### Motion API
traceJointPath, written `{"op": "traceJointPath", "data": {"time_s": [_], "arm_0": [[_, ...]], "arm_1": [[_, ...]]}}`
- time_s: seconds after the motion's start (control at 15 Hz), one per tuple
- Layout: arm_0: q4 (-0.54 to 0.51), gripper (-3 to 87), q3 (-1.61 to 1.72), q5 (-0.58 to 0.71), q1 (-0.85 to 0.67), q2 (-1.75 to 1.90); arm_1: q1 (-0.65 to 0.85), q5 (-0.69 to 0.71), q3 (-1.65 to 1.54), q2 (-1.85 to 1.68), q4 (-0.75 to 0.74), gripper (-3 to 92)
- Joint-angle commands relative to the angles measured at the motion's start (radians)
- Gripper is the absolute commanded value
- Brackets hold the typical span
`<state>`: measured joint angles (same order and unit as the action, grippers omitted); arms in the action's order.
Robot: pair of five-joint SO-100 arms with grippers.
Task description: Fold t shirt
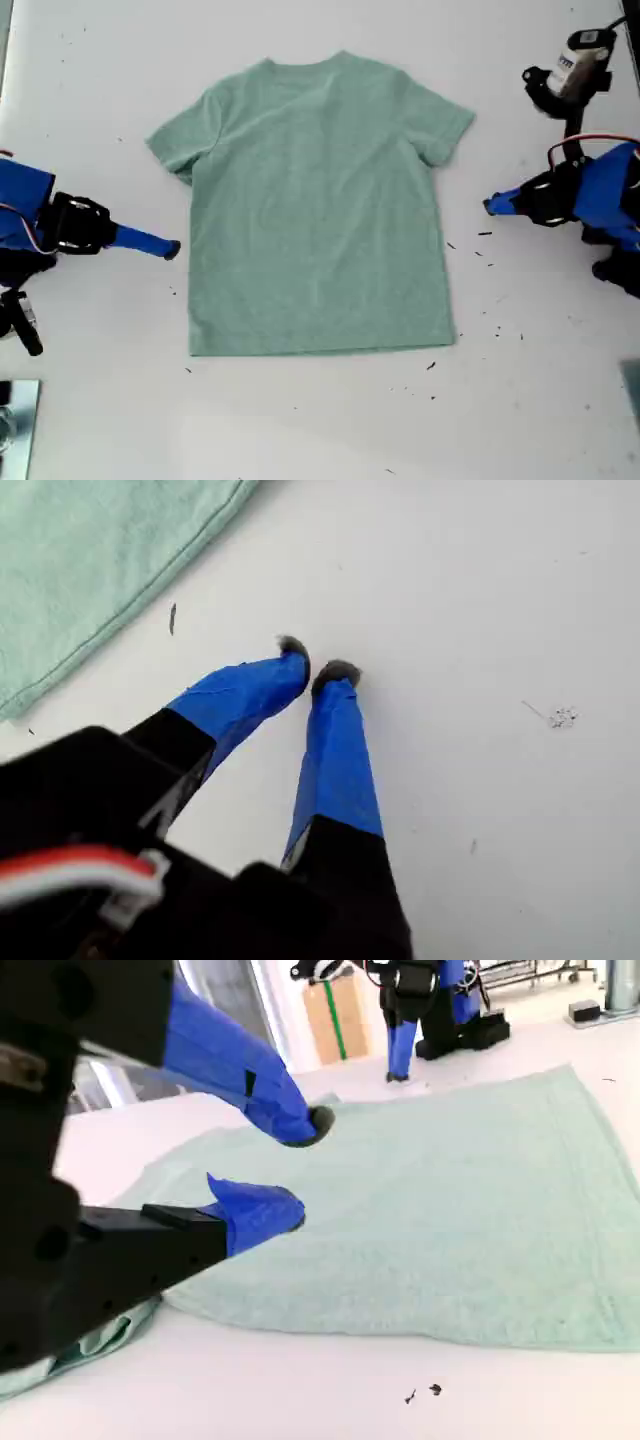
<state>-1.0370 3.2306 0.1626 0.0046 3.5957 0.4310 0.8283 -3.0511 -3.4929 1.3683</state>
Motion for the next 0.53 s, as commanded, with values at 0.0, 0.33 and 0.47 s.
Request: {"op": "traceJointPath", "data": {"time_s": [0.0, 0.33, 0.47], "arm_0": [[-0.018, -0.2, -0.017, -0.161, -0.195, 0.011], [-0.018, -0.2, -0.015, -0.163, -0.209, 0.011], [-0.018, 0.0, -0.015, -0.166, -0.213, 0.011]], "arm_1": [[-0.055, -0.703, -0.041, -0.014, -0.005, 2.3], [-0.057, -0.703, -0.041, -0.014, -0.005, 2.3], [-0.057, -0.706, -0.041, -0.014, -0.005, 2.4]]}}
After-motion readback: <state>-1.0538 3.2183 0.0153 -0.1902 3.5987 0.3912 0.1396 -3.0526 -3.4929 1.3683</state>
